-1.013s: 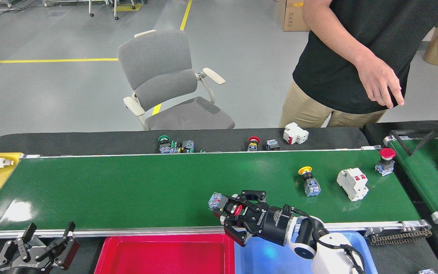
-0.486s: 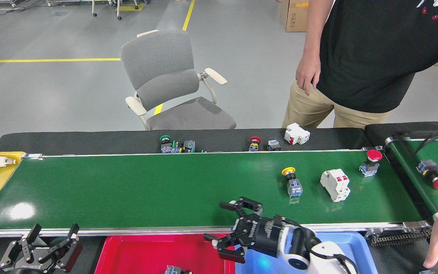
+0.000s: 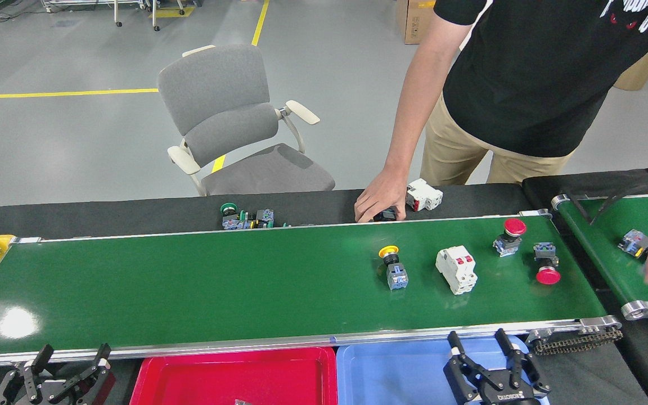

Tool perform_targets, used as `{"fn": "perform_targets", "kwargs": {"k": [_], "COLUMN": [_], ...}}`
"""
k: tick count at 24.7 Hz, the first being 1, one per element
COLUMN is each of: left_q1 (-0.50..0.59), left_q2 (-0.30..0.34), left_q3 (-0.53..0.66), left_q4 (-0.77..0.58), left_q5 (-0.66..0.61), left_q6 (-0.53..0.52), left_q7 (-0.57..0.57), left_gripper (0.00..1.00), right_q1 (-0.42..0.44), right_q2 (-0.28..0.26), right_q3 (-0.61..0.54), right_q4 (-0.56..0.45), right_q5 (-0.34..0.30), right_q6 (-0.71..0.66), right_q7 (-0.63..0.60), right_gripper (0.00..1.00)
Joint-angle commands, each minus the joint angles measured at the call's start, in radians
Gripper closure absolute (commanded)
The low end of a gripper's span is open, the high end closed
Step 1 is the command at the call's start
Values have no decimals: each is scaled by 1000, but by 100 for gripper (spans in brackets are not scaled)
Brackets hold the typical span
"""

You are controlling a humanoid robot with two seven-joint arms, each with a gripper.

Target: Pick switch part from conveyor to tray

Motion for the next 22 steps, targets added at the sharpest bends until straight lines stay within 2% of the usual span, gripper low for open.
{"fn": "perform_targets", "kwargs": {"k": [1,6,8,10,12,15,22], "left_q1": [-2,-25,-35,-35,-36,-41,-70], "left_q2": [3,6,6,6,8,9,11], "left_q3": [8,-1,-3,-3,-3,-4,-33], "left_q4": [-13,-4,-1,1,1,4,21], "left_q5": [0,-2,-2,-2,-2,-2,-2], "left_q6": [6,4,6,6,6,4,4], "left_q7": [4,4,4,4,4,4,2], "left_gripper": [0,0,0,0,0,0,0], "right_q1": [-5,-37,-95,-160,-209,-270,-424], "right_q2": [-33,-52,-69,-50,-27,-12,77], "right_q3": [-3,54,95,121,161,207,215], "right_q4": [-16,-12,16,50,94,174,387], "right_q5": [15,67,119,179,188,190,191], "right_q6": [64,58,70,72,70,73,75], "right_q7": [-29,-24,-1,60,114,129,127], "right_gripper": [9,5,3,3,2,2,5]}}
